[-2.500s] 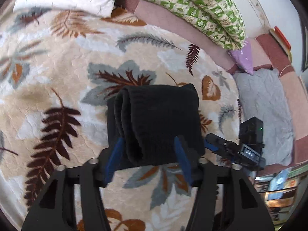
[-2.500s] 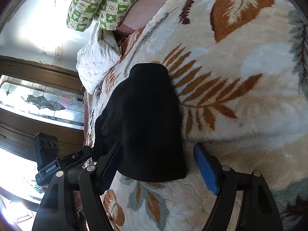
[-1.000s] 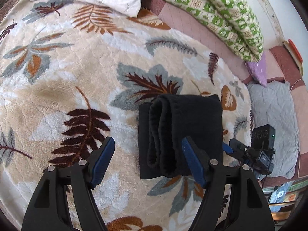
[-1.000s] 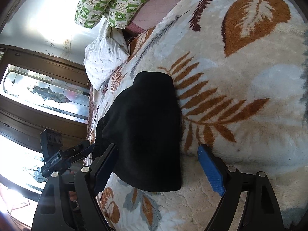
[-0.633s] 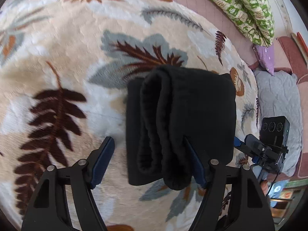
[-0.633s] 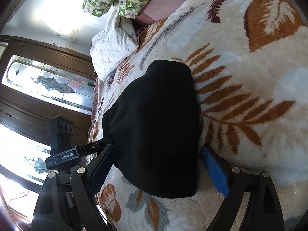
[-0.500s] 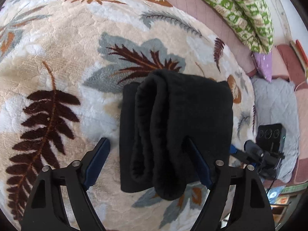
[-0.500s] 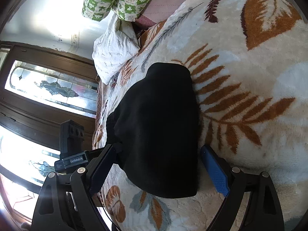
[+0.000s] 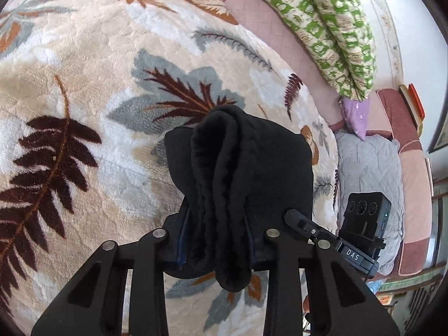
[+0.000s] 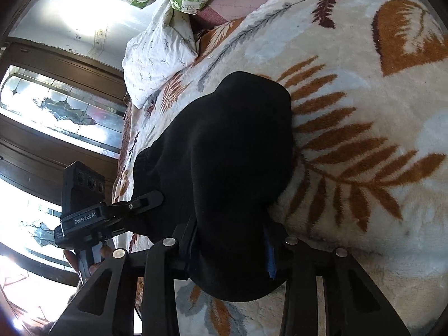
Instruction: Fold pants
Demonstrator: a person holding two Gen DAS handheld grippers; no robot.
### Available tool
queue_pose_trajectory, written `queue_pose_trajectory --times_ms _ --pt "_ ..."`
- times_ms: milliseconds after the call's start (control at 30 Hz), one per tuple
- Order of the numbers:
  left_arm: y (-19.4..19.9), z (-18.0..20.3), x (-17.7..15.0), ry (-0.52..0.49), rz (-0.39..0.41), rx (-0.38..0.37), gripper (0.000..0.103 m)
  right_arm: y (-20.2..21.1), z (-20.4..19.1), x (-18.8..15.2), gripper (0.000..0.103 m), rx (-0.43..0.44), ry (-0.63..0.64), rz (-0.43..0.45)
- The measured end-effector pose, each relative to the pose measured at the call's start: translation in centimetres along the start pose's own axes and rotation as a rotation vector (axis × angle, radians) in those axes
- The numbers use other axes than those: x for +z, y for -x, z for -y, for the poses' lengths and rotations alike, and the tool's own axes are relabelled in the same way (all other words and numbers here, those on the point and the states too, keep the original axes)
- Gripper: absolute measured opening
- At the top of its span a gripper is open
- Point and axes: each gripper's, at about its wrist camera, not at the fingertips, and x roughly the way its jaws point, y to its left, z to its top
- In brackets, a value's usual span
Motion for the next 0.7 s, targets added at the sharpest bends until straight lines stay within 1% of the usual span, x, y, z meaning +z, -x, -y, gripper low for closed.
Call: queue_pose_trajectory --times_ms 133,267,333,467,600,700 --pt "2.0 0.7 -0.1 -0.007 0.015 -0.033 0.029 1.5 -2.4 -0.6 0.031 -0.029 0.043 0.032" --pt "4.8 1.3 -0.5 -0.030 0.028 -0.055 0.028 3.6 -5.6 -1.2 0.029 -0.018 0.075 0.061" --pt "6.3 1.6 -1.0 -0.055 0.042 -0.039 0.028 4.1 -7.2 -1.7 0.029 -0.015 0.089 0.067" --pt "8.1 0.8 -2.2 -0.071 0.039 -0.011 0.028 4.2 -9.8 -3.6 0.029 -0.021 0.095 0.061" --pt "8.9 -0.1 -2.6 -0.062 0.045 0.001 0.028 3.3 -10.9 -5.0 0.029 -0.012 0.077 0.062" --pt "9.1 -0.2 -2.0 -0.057 0.060 -0.006 0.028 2.7 -11.7 -5.0 0.029 -0.021 0.082 0.058"
